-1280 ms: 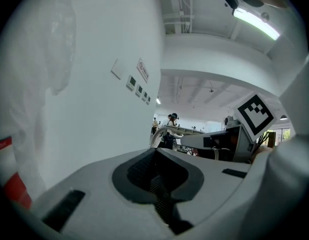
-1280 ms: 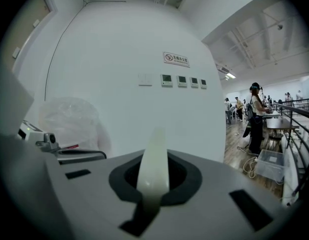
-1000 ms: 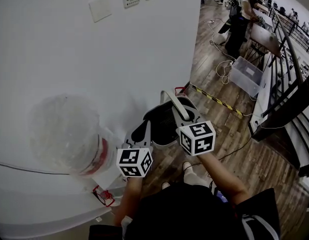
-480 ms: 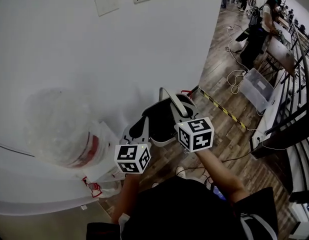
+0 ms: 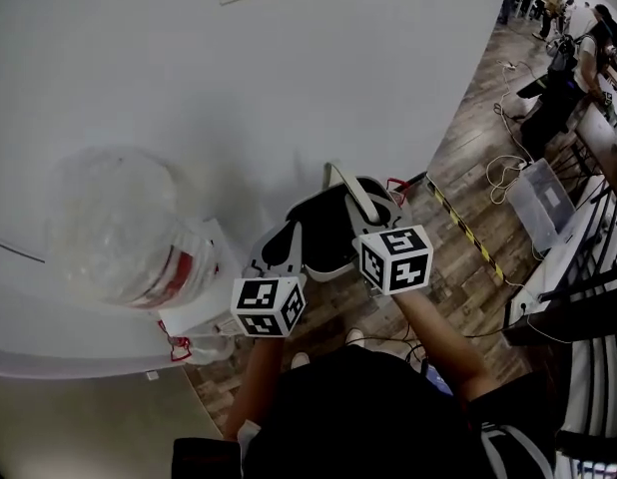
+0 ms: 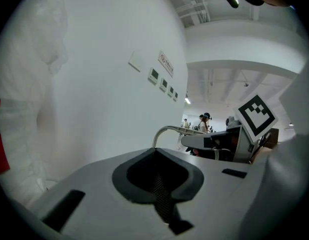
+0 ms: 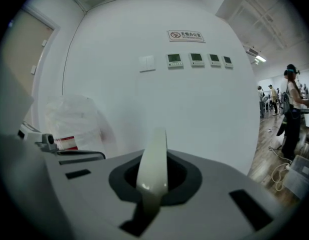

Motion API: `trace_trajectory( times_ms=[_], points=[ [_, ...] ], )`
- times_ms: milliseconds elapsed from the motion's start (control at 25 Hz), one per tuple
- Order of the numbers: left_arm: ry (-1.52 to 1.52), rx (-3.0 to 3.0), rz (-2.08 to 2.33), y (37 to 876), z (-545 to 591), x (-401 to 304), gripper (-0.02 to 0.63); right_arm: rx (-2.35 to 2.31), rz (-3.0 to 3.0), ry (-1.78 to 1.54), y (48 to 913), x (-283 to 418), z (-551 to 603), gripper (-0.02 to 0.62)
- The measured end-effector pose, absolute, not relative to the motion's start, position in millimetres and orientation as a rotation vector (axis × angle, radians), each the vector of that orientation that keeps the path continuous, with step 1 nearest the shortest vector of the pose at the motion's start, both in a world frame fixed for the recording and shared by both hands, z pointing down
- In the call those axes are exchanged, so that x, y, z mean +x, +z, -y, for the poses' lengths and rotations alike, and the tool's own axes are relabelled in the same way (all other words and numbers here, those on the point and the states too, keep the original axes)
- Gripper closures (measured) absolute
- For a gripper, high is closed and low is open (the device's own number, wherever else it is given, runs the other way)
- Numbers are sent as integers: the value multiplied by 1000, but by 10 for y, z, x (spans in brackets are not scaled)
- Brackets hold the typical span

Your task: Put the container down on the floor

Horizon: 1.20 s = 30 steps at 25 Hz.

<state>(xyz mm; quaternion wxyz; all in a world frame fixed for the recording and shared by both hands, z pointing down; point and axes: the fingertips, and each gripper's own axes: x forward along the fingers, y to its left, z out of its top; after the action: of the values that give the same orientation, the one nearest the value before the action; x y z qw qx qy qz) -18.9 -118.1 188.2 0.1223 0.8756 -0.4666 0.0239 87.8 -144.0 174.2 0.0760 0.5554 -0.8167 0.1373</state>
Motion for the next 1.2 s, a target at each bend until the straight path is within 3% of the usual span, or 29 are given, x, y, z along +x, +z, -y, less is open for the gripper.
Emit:
trace_trajectory(
  times_ms=[800,1200],
  points=[
    [149,2343,1561,2356,1163,2,588,1413,2519,536,2209,917,1700,565],
    [170,2300,1505,2654,1288,-267,588,1399,2445,569,2495,615,1780,565]
  ],
)
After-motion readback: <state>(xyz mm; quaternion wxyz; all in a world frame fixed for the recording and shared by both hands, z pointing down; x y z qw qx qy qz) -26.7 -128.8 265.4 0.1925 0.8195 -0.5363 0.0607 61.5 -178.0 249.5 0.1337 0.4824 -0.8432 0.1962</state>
